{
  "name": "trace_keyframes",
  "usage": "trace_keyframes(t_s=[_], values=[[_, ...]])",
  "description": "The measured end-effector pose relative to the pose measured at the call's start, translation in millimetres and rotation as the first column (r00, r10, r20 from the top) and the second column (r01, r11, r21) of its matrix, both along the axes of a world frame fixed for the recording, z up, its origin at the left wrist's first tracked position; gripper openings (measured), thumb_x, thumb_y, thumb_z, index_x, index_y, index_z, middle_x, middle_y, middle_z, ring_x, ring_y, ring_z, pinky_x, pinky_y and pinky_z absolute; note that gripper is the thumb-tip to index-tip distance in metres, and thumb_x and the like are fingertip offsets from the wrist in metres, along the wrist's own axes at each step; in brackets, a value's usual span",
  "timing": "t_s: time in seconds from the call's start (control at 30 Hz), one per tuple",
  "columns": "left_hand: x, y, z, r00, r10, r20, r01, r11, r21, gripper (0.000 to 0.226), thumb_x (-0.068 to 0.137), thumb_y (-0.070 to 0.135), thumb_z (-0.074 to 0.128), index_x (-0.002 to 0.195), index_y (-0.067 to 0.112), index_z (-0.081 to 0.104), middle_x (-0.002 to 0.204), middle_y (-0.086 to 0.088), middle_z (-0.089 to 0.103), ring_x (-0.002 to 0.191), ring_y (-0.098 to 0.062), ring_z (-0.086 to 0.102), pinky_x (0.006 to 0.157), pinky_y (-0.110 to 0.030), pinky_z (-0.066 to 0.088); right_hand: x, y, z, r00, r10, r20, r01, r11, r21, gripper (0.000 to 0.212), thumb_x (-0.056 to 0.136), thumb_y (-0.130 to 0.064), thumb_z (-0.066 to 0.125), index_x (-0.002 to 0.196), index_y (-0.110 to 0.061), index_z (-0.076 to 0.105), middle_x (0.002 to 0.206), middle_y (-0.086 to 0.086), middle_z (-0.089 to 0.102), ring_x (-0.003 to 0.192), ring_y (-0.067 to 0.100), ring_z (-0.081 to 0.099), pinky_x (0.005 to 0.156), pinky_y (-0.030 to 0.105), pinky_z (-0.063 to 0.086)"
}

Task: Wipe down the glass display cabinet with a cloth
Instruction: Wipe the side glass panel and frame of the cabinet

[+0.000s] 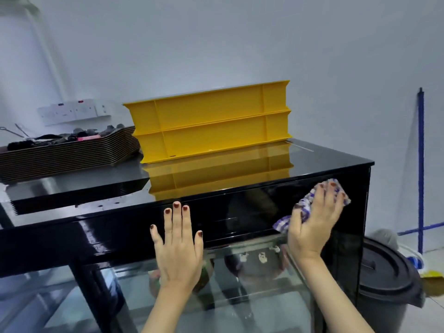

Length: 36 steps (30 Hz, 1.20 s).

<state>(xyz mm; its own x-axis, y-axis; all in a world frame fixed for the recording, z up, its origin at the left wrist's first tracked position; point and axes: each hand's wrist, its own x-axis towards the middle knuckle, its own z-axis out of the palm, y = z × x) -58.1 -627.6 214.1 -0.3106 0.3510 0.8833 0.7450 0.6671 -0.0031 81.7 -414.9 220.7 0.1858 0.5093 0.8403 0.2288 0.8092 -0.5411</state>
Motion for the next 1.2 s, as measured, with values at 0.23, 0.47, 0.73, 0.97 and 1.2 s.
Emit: trace_keyframes(t_s=[0.23,0.47,0.73,0.97,1.2], values=[[-20,-52,28,0.997,0.062,-0.052,-0.068,0.990,-0.125,0.055,0.100,0.043,0.000,0.148,0.023,-0.017,0.155,0.009,-0.024,0.143,-0.010,-0.017,0.113,-0.046,0.000,-14,-18,13,1.000,-0.017,-0.017,0.015,0.994,-0.109,0.061,0.087,-0.020,0.043,0.140,0.008,0.030,0.150,0.026,0.023,0.138,0.046,0.014,0.118,0.044,0.005],[-62,-127,92,0.948,0.297,0.116,-0.262,0.932,-0.252,0.066,0.096,0.049,0.017,0.145,0.007,0.030,0.153,-0.014,0.024,0.141,-0.035,0.020,0.106,-0.063,0.018,-86,-139,-4,0.905,-0.020,0.425,-0.121,0.946,0.302,0.067,0.083,-0.036,0.042,0.139,-0.001,0.029,0.153,0.017,0.013,0.140,0.042,0.009,0.114,0.052,0.008],[-94,-172,111,0.954,0.271,0.130,-0.216,0.920,-0.327,0.067,0.100,0.048,0.004,0.142,0.008,0.037,0.150,-0.012,0.033,0.139,-0.035,0.024,0.106,-0.062,0.024,-77,-109,-22,0.953,-0.028,0.300,-0.023,0.986,0.167,0.062,0.096,-0.042,0.026,0.138,0.002,0.031,0.152,0.018,0.016,0.134,0.048,0.016,0.111,0.057,0.016],[-105,-180,113,0.983,0.152,0.103,-0.116,0.949,-0.293,0.069,0.101,0.045,0.004,0.133,0.007,0.052,0.140,-0.010,0.048,0.132,-0.036,0.040,0.103,-0.052,0.036,-150,-226,-12,0.835,-0.107,0.539,-0.246,0.805,0.540,0.063,0.096,-0.038,0.018,0.149,-0.006,0.012,0.158,0.014,-0.003,0.145,0.035,-0.004,0.115,0.050,0.005],[-111,-182,111,0.987,0.146,0.069,-0.123,0.956,-0.265,0.063,0.103,0.040,0.008,0.132,0.007,0.053,0.139,-0.009,0.050,0.130,-0.035,0.042,0.103,-0.050,0.036,-129,-182,-19,0.860,-0.181,0.478,-0.182,0.765,0.618,0.062,0.094,-0.042,0.022,0.148,-0.012,0.023,0.159,0.008,0.009,0.144,0.035,0.010,0.112,0.049,0.014]])
